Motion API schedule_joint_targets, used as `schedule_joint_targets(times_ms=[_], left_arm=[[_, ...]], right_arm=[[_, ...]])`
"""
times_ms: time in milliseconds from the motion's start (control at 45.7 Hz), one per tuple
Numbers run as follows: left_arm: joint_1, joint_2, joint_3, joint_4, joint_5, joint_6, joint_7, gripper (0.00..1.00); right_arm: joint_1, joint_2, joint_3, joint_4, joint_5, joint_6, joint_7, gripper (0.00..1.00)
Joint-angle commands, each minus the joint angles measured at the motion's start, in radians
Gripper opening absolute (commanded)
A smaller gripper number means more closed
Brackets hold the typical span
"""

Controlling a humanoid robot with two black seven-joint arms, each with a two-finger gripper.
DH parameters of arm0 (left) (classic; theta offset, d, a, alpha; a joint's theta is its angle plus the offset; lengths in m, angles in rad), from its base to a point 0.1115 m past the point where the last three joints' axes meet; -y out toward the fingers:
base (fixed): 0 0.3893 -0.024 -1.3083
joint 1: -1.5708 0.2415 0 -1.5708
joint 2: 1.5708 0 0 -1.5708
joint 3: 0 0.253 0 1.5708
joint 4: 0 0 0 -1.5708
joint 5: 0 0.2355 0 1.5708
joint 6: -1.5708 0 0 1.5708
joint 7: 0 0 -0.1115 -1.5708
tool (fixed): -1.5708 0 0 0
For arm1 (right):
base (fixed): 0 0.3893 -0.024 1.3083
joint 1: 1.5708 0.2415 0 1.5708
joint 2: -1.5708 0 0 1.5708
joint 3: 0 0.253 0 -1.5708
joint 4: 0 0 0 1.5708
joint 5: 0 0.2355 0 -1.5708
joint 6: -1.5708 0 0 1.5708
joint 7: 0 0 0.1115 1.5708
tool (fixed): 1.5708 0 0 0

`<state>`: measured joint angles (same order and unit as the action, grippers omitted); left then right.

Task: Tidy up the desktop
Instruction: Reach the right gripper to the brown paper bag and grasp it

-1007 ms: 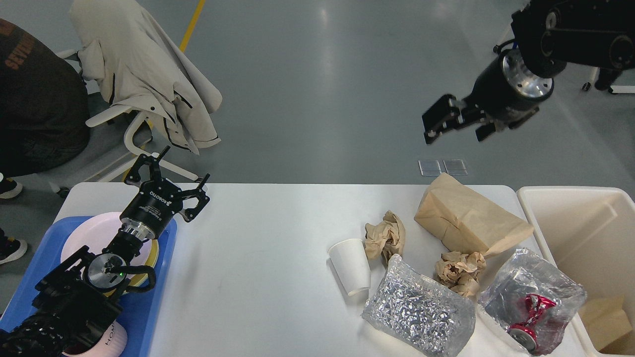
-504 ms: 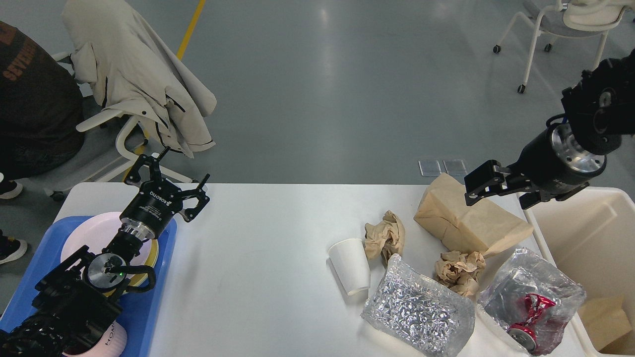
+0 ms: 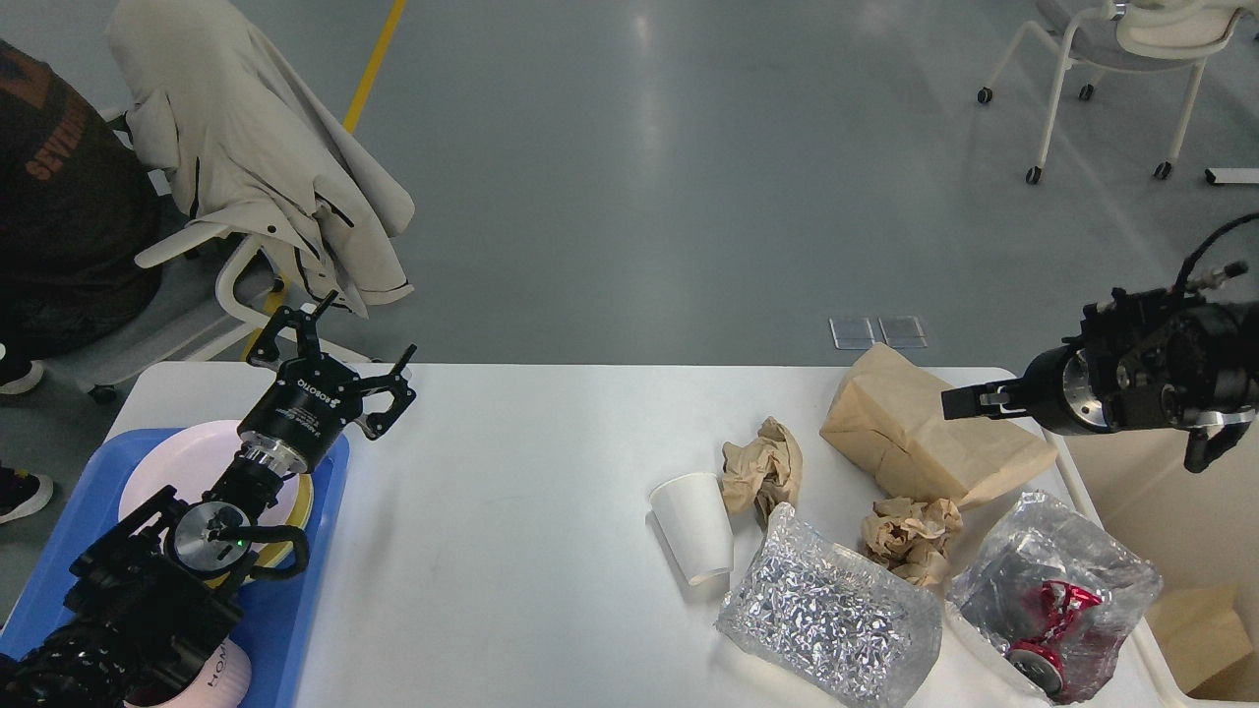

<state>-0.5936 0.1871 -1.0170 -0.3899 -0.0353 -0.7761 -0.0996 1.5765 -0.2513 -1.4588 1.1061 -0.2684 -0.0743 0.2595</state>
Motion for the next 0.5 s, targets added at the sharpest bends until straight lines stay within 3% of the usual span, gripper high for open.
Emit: schedule_joint_targets(times_ms=[0, 109, 416, 482], left_arm=[[0.000, 0.000, 0.000, 0.000, 0.000, 0.000, 0.000, 1.00], [0.000, 0.000, 0.000, 0.000, 0.000, 0.000, -0.002, 1.00], [0.000, 0.000, 0.000, 0.000, 0.000, 0.000, -0.002, 1.00], [0.000, 0.000, -0.002, 0.000, 0.000, 0.000, -0.002, 1.00]], right_arm=[[-0.124, 0.040, 0.017, -0.078, -0.034, -0.085, 0.001, 1.00], [-0.188, 0.081, 0.038, -0.083, -0.023, -0.197, -0.003, 1.00], [-0.397, 0.138, 0.054, -0.311, 0.032, -0.266, -0.012, 1.00], [-0.432, 0.139, 0.057, -0.373, 0.031, -0.269, -0.017, 0.91]])
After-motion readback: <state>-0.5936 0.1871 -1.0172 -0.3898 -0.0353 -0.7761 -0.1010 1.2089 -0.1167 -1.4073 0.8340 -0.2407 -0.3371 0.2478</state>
